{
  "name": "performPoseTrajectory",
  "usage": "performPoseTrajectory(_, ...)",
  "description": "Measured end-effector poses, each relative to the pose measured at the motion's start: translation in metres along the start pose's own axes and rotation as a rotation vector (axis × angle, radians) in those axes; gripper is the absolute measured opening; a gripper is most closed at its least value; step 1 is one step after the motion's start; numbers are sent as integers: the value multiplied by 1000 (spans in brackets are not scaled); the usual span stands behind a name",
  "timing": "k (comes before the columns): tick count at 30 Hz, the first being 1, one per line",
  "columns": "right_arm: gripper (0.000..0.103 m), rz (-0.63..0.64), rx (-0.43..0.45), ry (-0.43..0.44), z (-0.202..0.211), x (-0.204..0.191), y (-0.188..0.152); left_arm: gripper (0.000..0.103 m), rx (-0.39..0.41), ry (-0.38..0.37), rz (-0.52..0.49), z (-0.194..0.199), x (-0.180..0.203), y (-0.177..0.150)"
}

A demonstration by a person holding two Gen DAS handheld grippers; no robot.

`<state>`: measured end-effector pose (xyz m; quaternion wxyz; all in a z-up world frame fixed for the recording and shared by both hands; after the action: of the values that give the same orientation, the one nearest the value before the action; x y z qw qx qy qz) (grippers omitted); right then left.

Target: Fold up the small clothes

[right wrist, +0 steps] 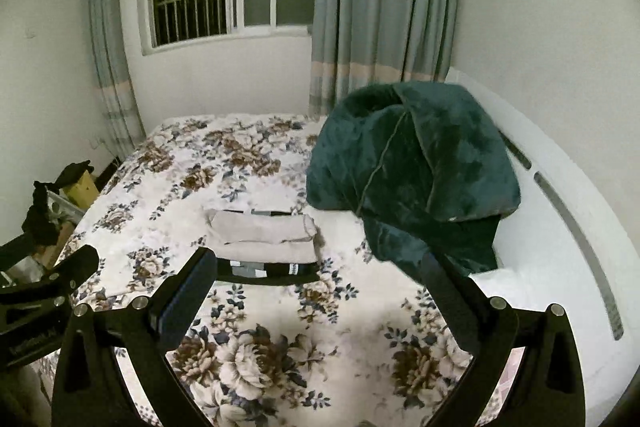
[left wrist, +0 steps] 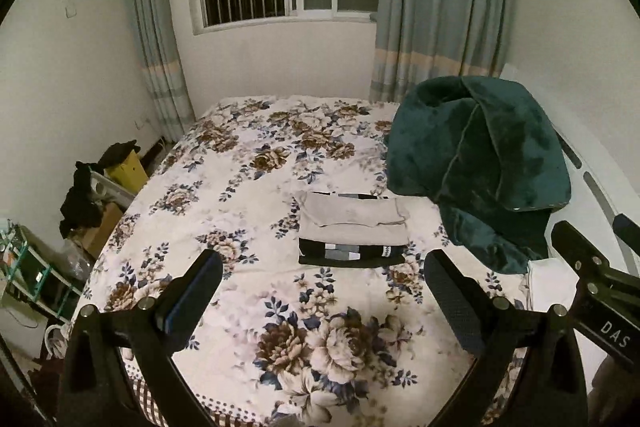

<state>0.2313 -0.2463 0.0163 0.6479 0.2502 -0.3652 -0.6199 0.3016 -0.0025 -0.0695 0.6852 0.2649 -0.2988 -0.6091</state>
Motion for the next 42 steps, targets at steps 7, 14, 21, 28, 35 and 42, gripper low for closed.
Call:
performPoseTrajectory(7,103,15,42,7,41,8,-2,103,23,11,17,26,-4,-10)
performPoseTrajectory(14,103,22,61,22,52,17,2,103,56,20,18,43,3,-14)
performPoseTrajectory(21,103,33,63,24,50,23,3,103,67,9,30,49,3,-12)
performPoseTrajectory(28,103,28,64,30,46,25,2,103,75,28,42,53,1,-10)
performPoseTrajectory(35,103,30,70,41,44,25,2,103,80,35,40,55,0,-8)
performPoseTrajectory(42,103,33,71,51,42,24,3,103,80,37,38,55,-2,-7)
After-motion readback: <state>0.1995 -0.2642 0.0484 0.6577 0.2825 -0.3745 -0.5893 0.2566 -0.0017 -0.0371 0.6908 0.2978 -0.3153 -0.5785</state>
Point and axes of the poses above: each gripper's, at about its wrist camera, not at the fingertips, and z roughly against the way its jaws point, x to its right, y to its top, the point moved 5 cm from there along -z, roughly the way its jaws point, and after that the axes turned 6 degrees about z, right-handed, at the moved point
